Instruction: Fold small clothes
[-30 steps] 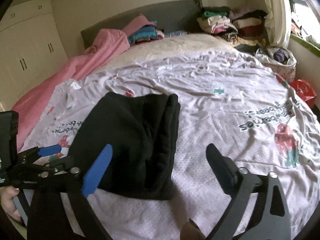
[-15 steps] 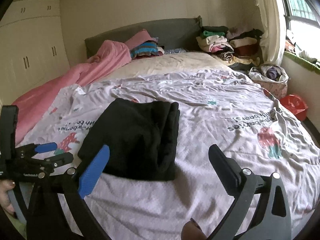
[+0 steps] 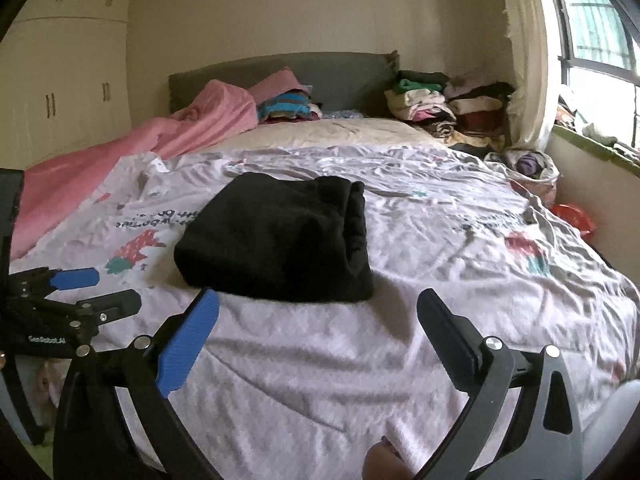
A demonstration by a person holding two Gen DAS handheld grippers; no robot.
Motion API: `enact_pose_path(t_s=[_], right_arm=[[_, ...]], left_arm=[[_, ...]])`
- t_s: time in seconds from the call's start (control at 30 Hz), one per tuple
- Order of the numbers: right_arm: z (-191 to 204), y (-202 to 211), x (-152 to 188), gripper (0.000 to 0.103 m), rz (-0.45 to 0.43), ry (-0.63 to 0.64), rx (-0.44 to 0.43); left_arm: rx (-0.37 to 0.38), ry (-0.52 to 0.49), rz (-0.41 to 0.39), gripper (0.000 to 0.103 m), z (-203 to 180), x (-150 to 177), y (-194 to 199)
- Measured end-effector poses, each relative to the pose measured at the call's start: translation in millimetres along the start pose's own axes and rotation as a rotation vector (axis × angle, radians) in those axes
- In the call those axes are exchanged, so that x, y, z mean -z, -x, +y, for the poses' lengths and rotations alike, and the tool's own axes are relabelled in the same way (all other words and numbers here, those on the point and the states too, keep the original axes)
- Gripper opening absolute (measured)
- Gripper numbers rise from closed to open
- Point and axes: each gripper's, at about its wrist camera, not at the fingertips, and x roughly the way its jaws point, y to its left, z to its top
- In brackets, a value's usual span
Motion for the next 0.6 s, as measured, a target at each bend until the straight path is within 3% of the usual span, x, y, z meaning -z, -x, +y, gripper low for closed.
enact_pose_path(t_s=[0.33,0.6], right_arm=[[7.4,-11.0,28.7,0.099,0.109,-0.034,0.034],[7.0,-10.2,29.9,0.099,0.111,-0.035,0.047]], left_arm=[[-0.022,0.031,0.028,0.094,9.8,15.1,-3.0],[-0.039,0.031,0.025,0.094,10.6,16.4,-1.3]])
